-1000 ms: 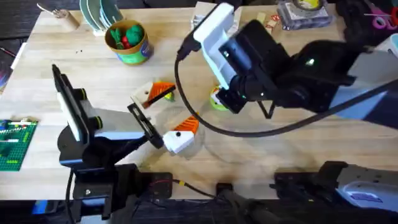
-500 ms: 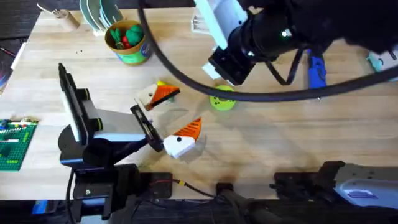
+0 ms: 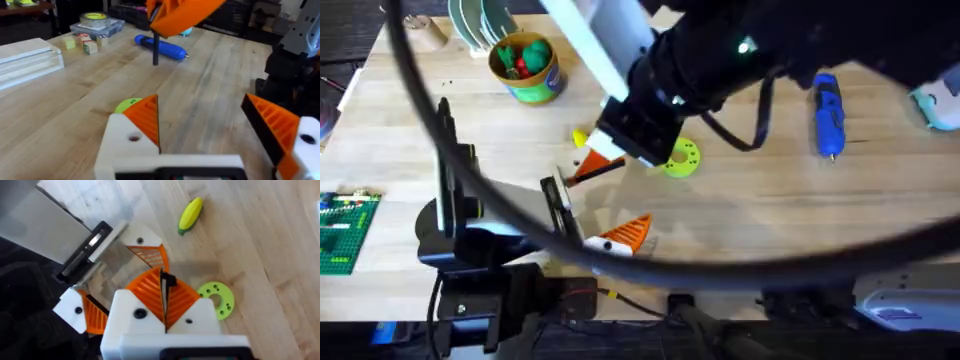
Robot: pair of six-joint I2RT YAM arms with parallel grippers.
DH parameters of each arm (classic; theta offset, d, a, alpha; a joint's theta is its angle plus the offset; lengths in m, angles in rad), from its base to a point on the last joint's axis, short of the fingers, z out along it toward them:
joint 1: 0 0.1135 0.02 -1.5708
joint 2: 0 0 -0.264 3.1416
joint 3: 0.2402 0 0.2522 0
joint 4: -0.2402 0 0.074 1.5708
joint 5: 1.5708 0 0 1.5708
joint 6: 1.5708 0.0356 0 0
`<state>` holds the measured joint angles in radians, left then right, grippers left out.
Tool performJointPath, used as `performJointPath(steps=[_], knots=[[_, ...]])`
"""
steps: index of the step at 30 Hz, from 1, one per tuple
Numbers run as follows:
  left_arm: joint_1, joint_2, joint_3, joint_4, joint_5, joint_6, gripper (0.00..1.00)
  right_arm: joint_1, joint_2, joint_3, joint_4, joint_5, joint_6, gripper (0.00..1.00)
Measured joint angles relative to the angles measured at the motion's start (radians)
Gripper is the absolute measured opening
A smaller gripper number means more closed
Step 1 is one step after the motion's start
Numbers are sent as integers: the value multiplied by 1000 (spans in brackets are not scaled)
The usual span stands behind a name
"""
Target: Pick up the gripper from the table and insert it into the empty holder that is missing its gripper. Then pick up a screw, insert it into the mounting hole, and use the screwdriver to tighten it. Finally, clean up the table by picking up the vegetable and placing it into the bucket.
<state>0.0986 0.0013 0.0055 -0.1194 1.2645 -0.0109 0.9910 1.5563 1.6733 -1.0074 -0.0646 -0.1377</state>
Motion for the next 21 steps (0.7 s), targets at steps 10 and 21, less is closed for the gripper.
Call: performJointPath(steps=[10,21], knots=[[0,0,0,-1,76,0,993,67,79,1,55,-31,7,7],[0,0,0,-1,87,0,993,69,82,1,63,-30,11,7]])
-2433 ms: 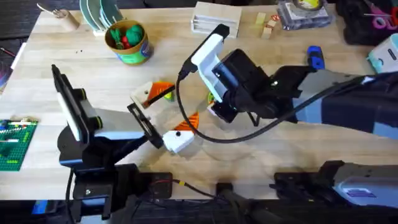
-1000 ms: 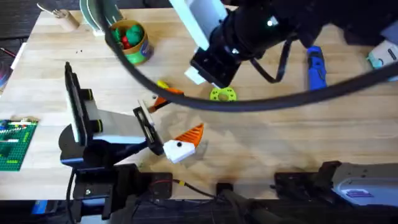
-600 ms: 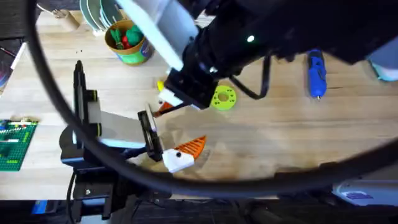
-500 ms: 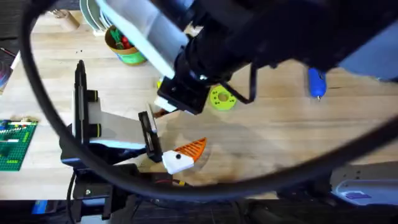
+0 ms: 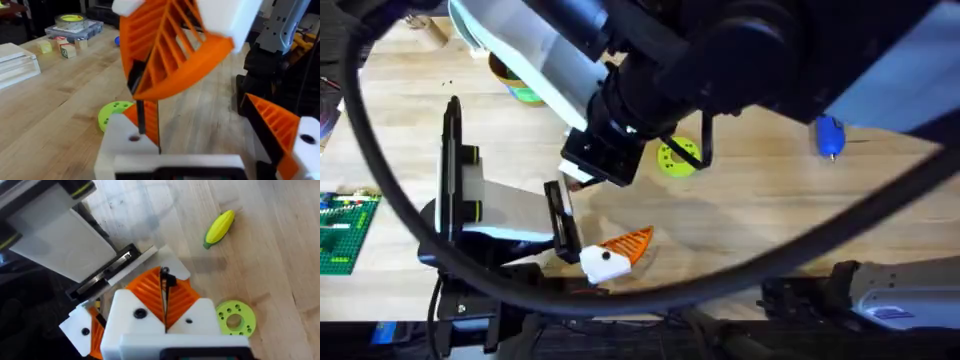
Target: Pick up the gripper from the table and insert it into the empty holder that is missing its gripper. Then pick up a screw, insert it into the mounting hole, and use the screwdriver to tighten it. Finally, clean up the table by picking up the vegetable and placing it into the bucket.
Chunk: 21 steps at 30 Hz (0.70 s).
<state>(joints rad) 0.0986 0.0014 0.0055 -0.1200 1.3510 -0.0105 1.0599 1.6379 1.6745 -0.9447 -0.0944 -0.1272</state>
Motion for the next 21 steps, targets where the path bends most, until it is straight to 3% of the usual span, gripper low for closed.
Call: performJointPath(steps=[21], knots=[[0,0,0,-5,0,-3,993,0,34,4,-15,51,-5,7]])
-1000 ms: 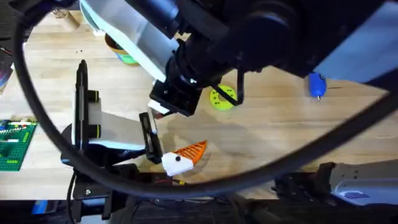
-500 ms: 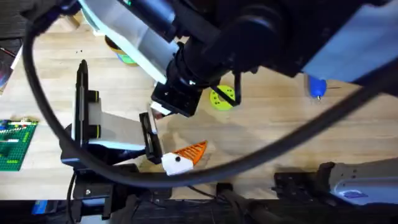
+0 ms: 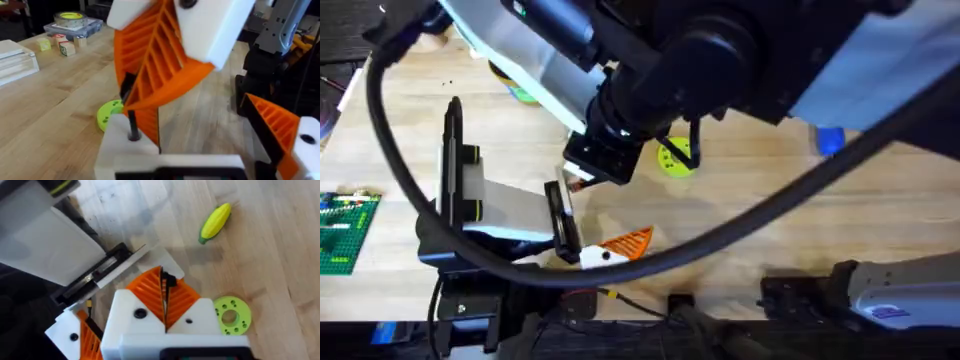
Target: Pick up the gripper from the table and insert it into the empty holder that is missing its gripper. Then pick up a screw, insert it into the mounting hole, and use the screwdriver to tighten it. Finally, clean up the table by picking up the vegetable and placing it into the bucket.
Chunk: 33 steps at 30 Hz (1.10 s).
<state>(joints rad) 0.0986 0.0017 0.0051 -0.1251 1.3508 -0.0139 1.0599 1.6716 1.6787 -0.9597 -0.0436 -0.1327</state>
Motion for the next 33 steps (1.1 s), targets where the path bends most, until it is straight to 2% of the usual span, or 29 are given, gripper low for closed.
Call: performJointPath(steps=[33], knots=[[0,0,0,-7,0,-2,993,13,12,2,-3,20,-3,7]])
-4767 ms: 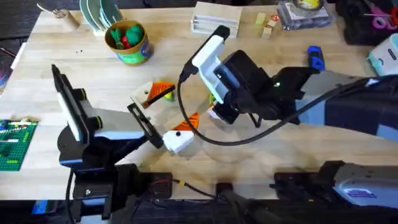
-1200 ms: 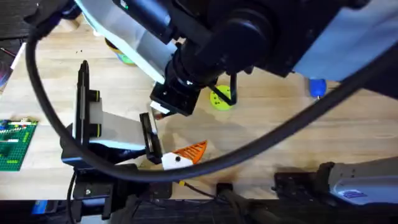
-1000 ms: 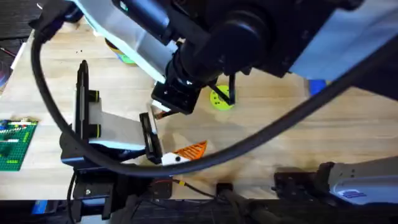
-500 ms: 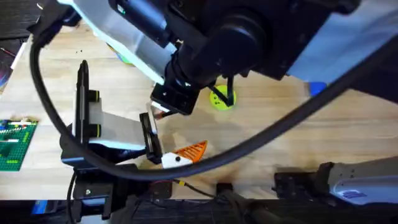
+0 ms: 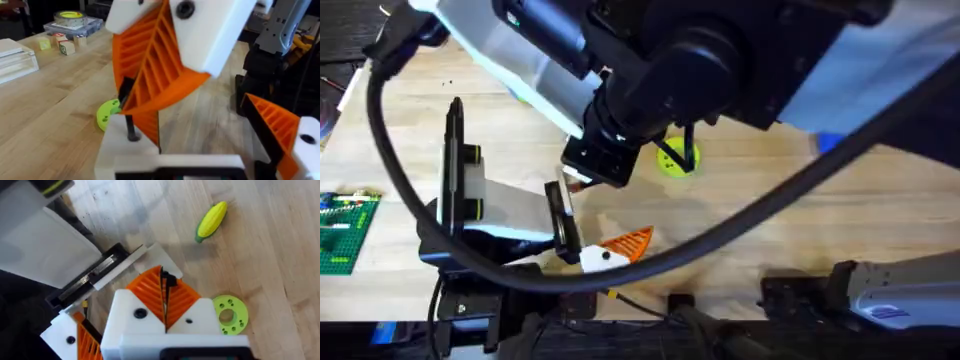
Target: Pick up the gripper from the table and insert it into the empty holder that is missing its gripper. Then pick up a screw, insert it into the mounting hole, and use the screwdriver to tighten it. Finally, clean up the table by picking up the vegetable and placing it into the bucket.
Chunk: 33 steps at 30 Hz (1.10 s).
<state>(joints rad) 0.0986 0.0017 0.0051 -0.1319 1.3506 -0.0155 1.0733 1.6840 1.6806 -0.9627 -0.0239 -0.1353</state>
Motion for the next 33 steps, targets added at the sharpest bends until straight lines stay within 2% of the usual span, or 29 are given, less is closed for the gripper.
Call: performJointPath(steps=[25,27,31,33], knots=[[0,0,0,5,0,1,993,0,11,0,-18,-45,0,15],[0,0,0,6,0,1,993,0,11,0,-17,-49,0,118],[0,0,0,8,0,1,993,0,11,0,-17,-57,0,203],[0,0,0,8,0,1,992,-3,11,0,-17,-60,1,316]])
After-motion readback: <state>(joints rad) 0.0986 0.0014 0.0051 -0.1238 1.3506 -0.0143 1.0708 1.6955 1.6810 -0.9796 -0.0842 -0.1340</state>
